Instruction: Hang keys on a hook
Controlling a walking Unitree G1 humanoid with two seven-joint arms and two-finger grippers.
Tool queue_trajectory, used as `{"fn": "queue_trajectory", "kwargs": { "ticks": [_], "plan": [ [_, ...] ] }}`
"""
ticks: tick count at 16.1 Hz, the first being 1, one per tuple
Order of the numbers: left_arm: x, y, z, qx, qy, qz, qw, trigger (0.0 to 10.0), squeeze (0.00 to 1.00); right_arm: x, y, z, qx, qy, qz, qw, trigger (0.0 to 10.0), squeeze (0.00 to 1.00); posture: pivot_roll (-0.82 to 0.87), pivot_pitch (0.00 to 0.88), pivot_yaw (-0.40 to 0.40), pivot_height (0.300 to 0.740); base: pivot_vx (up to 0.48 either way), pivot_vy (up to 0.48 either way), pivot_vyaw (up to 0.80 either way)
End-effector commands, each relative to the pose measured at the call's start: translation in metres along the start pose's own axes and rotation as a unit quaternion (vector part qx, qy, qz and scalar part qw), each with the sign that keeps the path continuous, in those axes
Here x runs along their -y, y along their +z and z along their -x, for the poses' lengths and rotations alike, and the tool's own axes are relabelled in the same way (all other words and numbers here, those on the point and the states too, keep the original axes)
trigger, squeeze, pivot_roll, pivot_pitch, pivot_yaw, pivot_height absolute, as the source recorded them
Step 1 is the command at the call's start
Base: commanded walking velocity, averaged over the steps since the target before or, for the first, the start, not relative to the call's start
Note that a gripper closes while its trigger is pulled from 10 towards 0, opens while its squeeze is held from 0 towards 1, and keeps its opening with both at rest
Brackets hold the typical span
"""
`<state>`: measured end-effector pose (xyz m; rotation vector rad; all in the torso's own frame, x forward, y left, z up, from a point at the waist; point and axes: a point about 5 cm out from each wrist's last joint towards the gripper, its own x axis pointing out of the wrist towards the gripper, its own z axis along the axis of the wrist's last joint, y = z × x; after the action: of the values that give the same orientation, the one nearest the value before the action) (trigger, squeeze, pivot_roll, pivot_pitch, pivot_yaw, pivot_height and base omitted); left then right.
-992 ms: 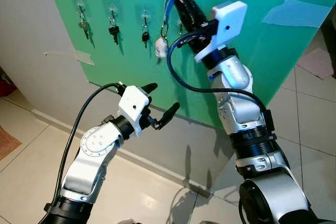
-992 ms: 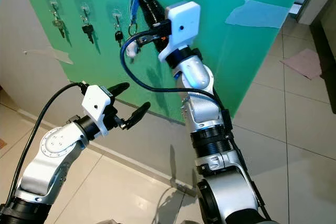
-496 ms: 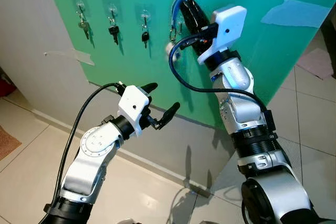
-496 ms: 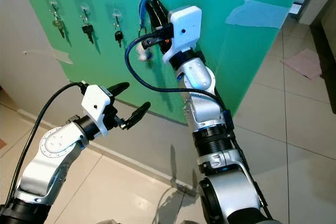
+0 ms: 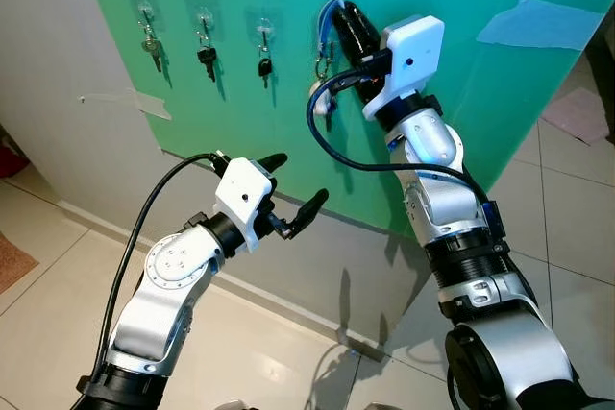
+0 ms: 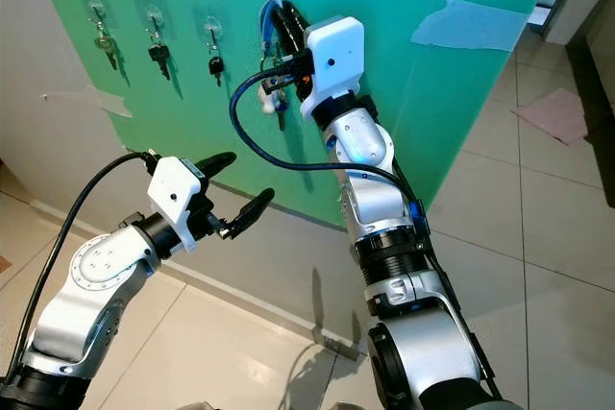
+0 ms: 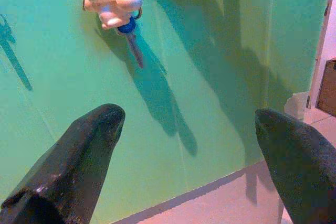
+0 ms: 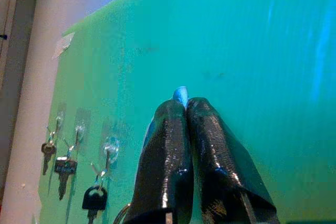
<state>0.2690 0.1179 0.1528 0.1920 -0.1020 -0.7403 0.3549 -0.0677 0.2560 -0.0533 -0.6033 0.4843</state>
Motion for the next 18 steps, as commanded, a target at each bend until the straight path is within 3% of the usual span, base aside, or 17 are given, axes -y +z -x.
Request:
{"fn": "queue_trajectory", "kwargs": {
  "ticks": [1, 9, 18],
  "plan": [
    [-0.001, 0.003, 0.001, 0.003, 0.001, -0.004, 1.0, 10.0, 0.0, 0.004, 0.01, -0.007, 0.023, -0.007, 0.008, 1.0, 10.0, 0.0, -0.06, 0.0, -0.003, 0.74, 0.0, 0.0, 0.0],
    [-0.007, 0.005, -0.002, 0.003, 0.007, -0.017, 1.0, 10.0, 0.0, 0.009, 0.002, -0.007, 0.002, -0.008, 0.01, 1.0, 10.0, 0.0, -0.06, 0.0, -0.005, 0.74, 0.0, 0.0, 0.0],
    [-0.006, 0.003, 0.002, -0.003, 0.008, -0.017, 1.0, 10.0, 0.0, 0.033, -0.022, 0.024, -0.055, -0.038, 0.068, 0.995, 10.0, 0.0, -0.06, 0.0, -0.01, 0.74, 0.0, 0.0, 0.0]
  ]
}}
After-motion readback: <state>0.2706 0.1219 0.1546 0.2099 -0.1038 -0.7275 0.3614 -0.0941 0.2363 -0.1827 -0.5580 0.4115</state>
